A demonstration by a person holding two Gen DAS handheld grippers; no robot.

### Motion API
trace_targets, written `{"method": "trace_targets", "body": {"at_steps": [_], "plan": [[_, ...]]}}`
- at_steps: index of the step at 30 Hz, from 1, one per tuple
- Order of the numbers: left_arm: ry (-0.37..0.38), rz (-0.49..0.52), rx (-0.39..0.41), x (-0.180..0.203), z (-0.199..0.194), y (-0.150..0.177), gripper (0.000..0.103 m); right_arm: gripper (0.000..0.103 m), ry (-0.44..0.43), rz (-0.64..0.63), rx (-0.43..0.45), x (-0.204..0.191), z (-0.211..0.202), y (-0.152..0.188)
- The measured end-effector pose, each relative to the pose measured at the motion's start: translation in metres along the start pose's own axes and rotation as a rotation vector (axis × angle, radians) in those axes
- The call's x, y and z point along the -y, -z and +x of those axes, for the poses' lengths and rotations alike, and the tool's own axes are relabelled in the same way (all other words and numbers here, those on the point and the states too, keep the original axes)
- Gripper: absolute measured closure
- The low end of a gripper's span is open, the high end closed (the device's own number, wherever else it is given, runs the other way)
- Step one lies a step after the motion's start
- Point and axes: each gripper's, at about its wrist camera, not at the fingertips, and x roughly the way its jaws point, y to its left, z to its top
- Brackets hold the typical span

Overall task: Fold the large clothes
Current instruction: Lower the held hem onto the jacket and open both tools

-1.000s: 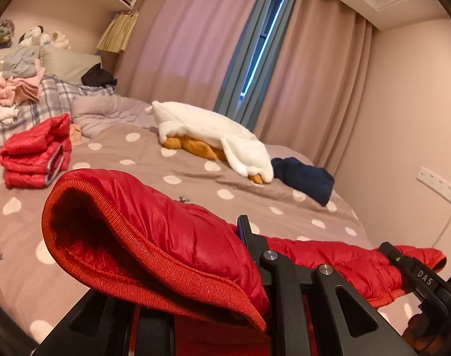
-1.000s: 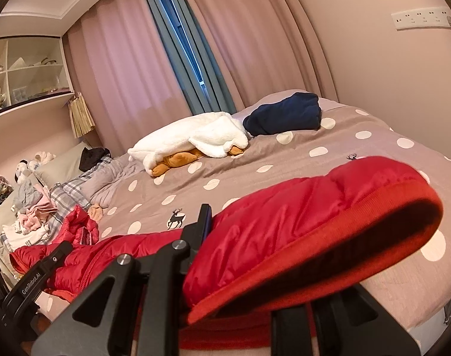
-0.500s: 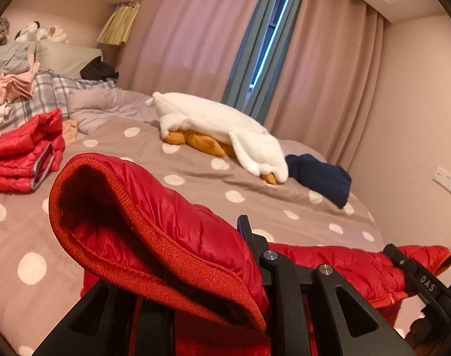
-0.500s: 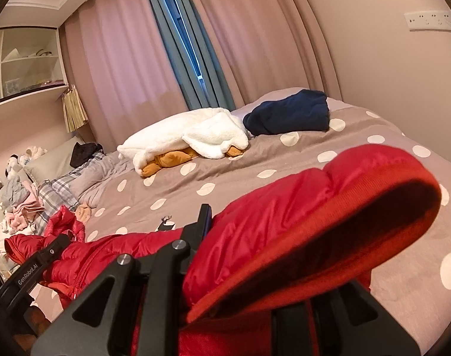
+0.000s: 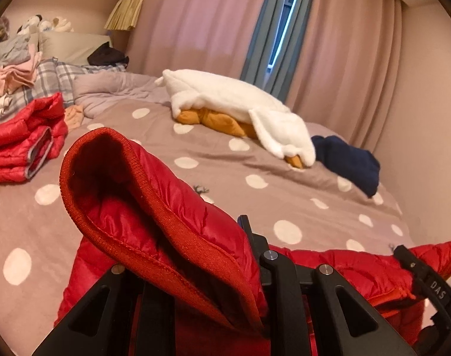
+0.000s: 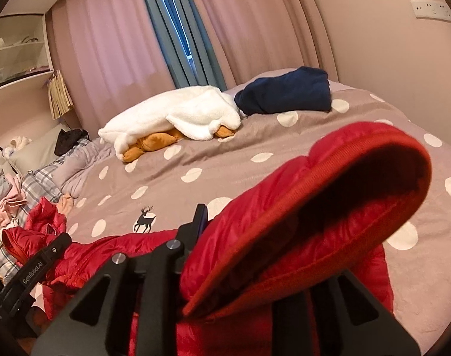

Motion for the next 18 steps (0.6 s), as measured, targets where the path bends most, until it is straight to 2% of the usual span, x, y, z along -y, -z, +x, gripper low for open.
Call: {"method": "trace_targets", "body": {"at_steps": [3, 7, 13, 15, 17, 18], "plan": [[-0.028, 0.022, -0.032, 0.0002, 0.0051, -0.0008, 0.084, 0.076, -0.002, 0.008, -0.006, 0.002, 0.0044, 0.0021], [0.002, 0.0, -0.062, -0.0033, 0.0071, -0.0022, 0.073, 0.057, -0.015, 0.031, -0.008, 0.0047, 0.0024, 0.003], [-0.003, 0.008, -0.046, 0.0001, 0.0017, -0.0023, 0.069, 0.055, -0.019, 0.033, -0.009, 0.0013, 0.0008, 0.0039], [0.016, -0.001, -0.045, -0.0002, 0.0004, -0.0038, 0.062, 0.055, -0.017, 0.035, -0.012, 0.0016, 0.0001, 0.0032], [0.049, -0.021, -0.032, -0.002, -0.0012, -0.0054, 0.05, 0.055, -0.023, 0.041, -0.011, 0.0026, -0.0012, 0.0029], [0.056, -0.026, -0.026, -0.0025, -0.0019, -0.0055, 0.049, 0.055, -0.024, 0.042, -0.012, 0.0024, -0.0006, 0.0029]]}}
